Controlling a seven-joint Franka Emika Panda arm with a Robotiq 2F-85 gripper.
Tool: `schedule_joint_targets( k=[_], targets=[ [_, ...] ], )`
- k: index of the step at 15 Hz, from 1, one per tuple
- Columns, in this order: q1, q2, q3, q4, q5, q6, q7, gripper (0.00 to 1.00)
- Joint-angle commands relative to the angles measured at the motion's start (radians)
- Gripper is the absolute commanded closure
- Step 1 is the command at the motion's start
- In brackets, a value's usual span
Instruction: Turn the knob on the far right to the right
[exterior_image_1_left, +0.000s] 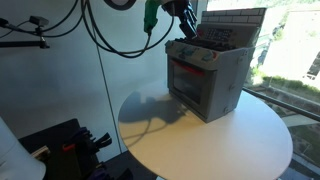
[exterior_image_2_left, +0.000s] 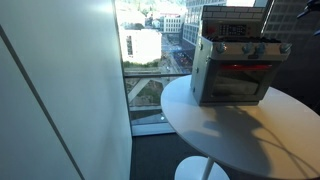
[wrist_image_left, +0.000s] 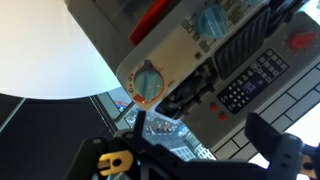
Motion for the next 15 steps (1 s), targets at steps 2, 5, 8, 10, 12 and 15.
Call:
schedule_joint_targets(
  k=[2, 5, 8, 10, 12, 15],
  targets=[
    [-0.056, -0.113, -0.012, -0.043, -0.140, -0.236, 0.023, 0.00],
    [-0.086, -0.162, -0.020, -0.028, -0.240, -0.414, 0.033, 0.00],
    [-0.106, -0.207, -0.021, -0.009, -0.310, -0.570, 0.030, 0.00],
    [-0.117, -0.235, -0.017, 0.001, -0.355, -0.661, 0.029, 0.00],
    [-0.124, -0.259, -0.012, 0.014, -0.400, -0.757, 0.025, 0.00],
    [-0.128, -0.286, -0.008, 0.034, -0.453, -0.874, 0.015, 0.00]
  ],
)
